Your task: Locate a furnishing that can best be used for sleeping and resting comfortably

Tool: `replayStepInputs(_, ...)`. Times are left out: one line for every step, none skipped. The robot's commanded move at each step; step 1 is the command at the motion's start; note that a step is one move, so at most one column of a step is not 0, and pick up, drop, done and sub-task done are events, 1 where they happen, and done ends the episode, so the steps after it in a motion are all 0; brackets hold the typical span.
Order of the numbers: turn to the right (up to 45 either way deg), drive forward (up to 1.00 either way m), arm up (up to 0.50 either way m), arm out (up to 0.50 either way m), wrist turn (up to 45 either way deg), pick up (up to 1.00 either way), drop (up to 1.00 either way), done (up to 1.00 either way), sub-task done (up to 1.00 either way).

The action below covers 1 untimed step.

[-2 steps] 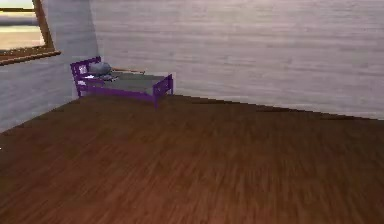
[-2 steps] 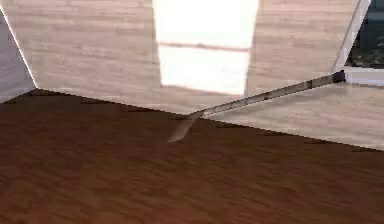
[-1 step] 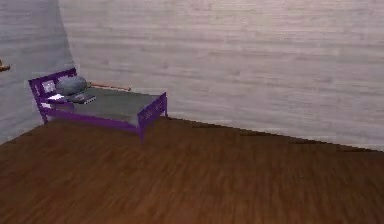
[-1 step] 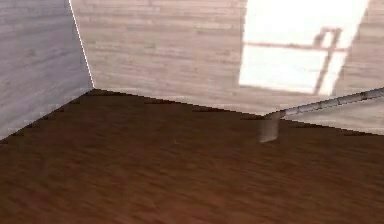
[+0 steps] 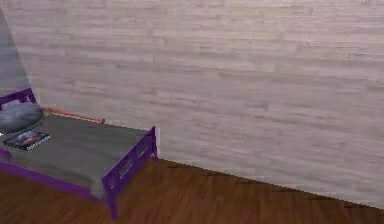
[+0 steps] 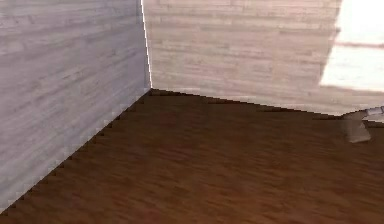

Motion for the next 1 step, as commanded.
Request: replayStepInputs(3.0,0.00,0.00,0.00,0.0,0.00,0.00,0.00,0.00)
